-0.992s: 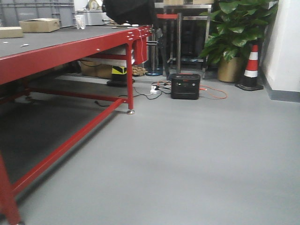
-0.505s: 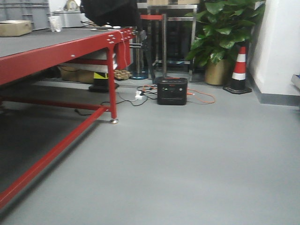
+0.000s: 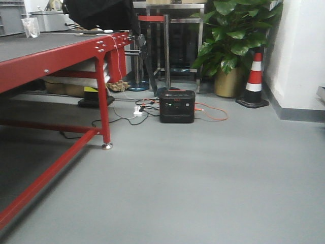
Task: Stack silver trays without gaps
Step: 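Hold the tray with both grippers while driving to another shelf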
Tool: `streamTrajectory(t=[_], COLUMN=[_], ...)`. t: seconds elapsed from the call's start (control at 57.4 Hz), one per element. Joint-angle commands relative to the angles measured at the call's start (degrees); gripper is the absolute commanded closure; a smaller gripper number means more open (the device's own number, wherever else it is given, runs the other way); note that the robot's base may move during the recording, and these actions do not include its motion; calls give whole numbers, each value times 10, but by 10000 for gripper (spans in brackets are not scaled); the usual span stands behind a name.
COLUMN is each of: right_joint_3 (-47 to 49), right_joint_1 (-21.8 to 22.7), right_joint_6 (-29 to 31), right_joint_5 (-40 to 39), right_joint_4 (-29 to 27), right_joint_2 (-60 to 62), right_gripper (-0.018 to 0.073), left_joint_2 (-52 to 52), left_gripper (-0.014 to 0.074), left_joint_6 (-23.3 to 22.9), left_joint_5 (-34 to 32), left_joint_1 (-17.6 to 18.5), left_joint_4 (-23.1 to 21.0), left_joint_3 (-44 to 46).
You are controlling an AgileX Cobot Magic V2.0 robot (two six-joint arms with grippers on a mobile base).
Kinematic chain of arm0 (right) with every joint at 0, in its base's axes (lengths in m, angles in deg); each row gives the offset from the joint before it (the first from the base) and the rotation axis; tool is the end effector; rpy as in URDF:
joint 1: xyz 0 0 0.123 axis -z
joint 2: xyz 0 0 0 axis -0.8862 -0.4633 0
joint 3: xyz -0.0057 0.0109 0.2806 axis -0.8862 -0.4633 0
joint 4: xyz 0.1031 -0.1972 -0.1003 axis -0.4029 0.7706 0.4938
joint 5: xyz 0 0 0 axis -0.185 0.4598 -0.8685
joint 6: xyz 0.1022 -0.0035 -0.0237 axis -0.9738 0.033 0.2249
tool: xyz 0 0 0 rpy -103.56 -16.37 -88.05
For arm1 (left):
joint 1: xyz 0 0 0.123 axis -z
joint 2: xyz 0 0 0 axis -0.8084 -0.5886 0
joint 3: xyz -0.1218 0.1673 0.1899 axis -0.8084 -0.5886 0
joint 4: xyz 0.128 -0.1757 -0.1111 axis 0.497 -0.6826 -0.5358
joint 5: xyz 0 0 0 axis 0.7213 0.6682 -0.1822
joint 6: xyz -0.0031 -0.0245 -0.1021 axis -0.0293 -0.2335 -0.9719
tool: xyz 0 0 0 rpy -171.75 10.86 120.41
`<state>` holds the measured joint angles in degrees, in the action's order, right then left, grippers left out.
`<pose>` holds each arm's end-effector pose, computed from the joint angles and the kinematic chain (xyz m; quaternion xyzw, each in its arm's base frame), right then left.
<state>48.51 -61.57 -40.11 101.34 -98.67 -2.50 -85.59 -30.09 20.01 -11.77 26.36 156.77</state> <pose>0.3200 0.0098 0.4482 0.0052 0.8480 0.0761 0.5244 0.3406 -0.2769 0.4643 0.1759 0.8395 -0.1390 0.4950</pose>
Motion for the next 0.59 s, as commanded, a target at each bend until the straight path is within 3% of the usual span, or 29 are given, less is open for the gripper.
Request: streamTrajectory(t=[0.0, 0.575], right_joint_3=[8, 8], right_joint_1=[-3, -3], right_joint_6=[8, 8], right_joint_5=[-29, -30], right_joint_4=[-3, -3], right_joint_2=[9, 9], right_gripper=[640, 640], left_joint_2=[11, 11], left_gripper=[615, 615], left_joint_6=[5, 5], left_joint_5=[-19, -20], left_joint_1=[4, 2], left_joint_4=[-4, -1], left_joint_3=[5, 5])
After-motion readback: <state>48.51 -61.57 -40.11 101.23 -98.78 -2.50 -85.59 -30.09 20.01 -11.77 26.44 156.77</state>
